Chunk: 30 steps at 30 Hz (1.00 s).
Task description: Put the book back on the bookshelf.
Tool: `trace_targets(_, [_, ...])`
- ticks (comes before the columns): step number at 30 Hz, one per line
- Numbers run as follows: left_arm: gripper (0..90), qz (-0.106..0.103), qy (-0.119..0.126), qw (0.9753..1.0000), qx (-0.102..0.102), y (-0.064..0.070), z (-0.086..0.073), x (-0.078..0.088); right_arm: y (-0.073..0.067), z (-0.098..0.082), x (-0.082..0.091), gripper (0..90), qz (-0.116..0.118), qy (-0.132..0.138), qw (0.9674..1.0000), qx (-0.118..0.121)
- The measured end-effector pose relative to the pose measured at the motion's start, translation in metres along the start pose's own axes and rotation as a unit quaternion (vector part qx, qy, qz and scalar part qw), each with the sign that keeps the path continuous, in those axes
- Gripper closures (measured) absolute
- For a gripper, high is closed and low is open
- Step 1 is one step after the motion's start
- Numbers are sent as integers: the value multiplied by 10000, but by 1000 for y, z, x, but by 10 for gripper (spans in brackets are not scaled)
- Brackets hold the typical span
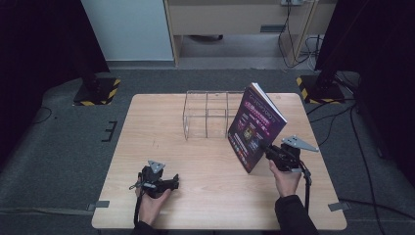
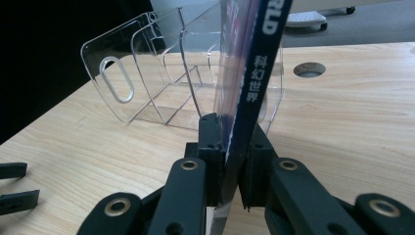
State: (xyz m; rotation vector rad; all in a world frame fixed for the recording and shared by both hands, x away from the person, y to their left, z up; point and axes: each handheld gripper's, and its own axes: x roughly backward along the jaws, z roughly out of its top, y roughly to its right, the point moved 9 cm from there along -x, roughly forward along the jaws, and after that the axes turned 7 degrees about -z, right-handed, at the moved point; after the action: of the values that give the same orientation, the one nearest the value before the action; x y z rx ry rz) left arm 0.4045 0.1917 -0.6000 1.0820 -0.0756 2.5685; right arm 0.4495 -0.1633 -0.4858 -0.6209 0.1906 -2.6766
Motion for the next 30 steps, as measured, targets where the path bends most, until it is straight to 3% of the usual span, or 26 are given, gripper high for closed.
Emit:
trace_targets(10, [25,-12,-22,10000,-16,0,0,-1,-5,-5,3,801,-20,-89,9999,89])
trace_targets(21, [24,-12,-24,10000,-18,0,0,-1,-1,47,23,745,-161,518,9985,42])
trace_targets(30, [24,-11,-25,10000,-19,0,0,-1,0,60,24,794,-222,574,9981,-72])
